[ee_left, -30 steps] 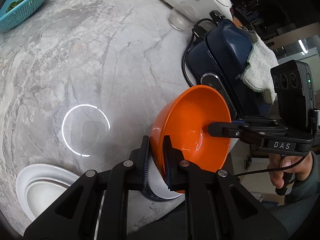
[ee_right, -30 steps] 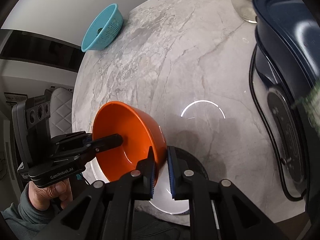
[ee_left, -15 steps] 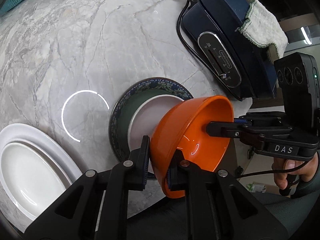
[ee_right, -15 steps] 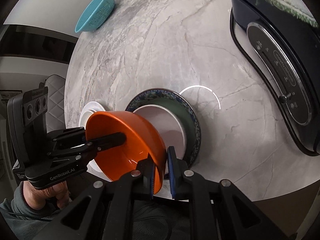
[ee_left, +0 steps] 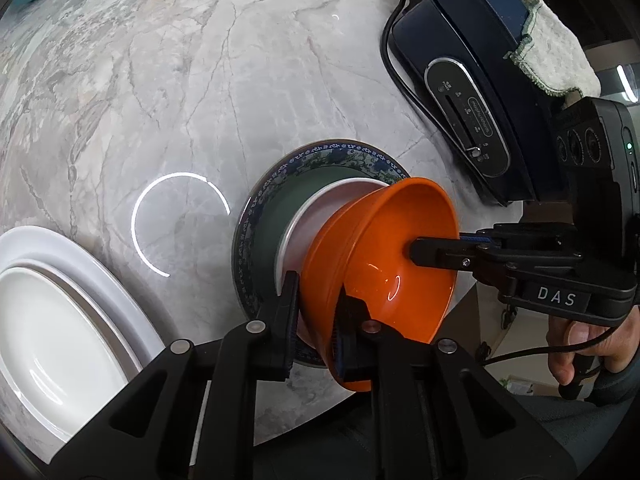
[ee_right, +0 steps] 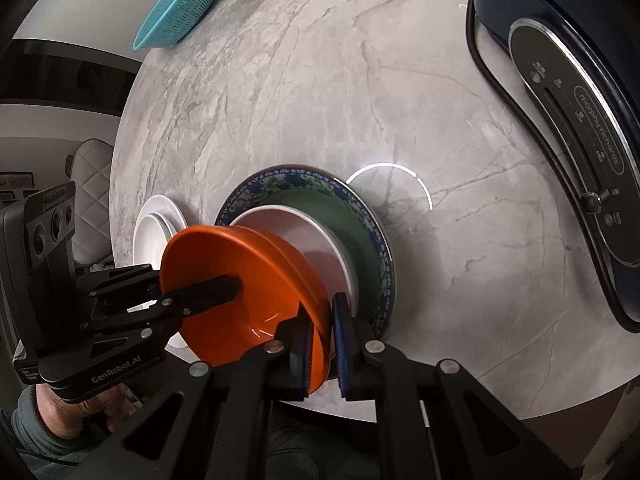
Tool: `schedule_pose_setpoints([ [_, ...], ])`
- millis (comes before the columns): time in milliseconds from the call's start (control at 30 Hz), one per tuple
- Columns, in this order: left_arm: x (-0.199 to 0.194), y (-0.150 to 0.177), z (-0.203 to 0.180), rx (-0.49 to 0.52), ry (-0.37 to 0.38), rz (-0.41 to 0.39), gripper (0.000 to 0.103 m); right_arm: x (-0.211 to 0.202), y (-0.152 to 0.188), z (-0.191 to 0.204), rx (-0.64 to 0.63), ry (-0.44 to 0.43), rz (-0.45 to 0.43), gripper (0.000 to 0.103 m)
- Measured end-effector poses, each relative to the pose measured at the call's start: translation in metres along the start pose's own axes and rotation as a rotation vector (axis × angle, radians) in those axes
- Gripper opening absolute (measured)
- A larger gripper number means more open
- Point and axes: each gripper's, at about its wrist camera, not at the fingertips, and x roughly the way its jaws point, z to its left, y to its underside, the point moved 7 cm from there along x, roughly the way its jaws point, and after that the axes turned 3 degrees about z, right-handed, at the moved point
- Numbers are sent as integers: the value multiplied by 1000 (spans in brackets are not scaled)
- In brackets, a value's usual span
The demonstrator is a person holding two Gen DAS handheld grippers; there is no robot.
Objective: Organize plates and bowls
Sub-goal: 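Lower the orange bowl into the white bowl and open both grippers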
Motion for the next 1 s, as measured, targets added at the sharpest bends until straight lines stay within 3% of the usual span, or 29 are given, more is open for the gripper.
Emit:
schedule_pose_setpoints([
  [200,-1,-4,-1,-1,-7,-8,14,2,-1,0,-1,17,7,9],
  [333,-4,-5,-4,-5,23,-26,26,4,-1,1,-1,29,8,9],
  [433,-9,-5,-11,9,65,-37,50,6,-1,1,-2,44,11,6],
  [500,-14,-6,-16,26,62,-58,75,8,-2,2,-5,49,18,6],
  [533,-16,-7,-17,33,48,-68,79,8,-2,3,-7,55,22,6],
  [600,-21,-10,-16,20,78,-86,79,9,-3,3,-11,69,24,6],
  [867,-31,-13,0,-25,75,-107,79,10,-5,3,-12,80,35,9],
  [967,-38,-16,8,-43,76,-125,79,7,-4,6,-17,94,34,15],
  [1000,-39,-17,11,-47,77,-129,79,6,-5,8,-19,90,32,23],
])
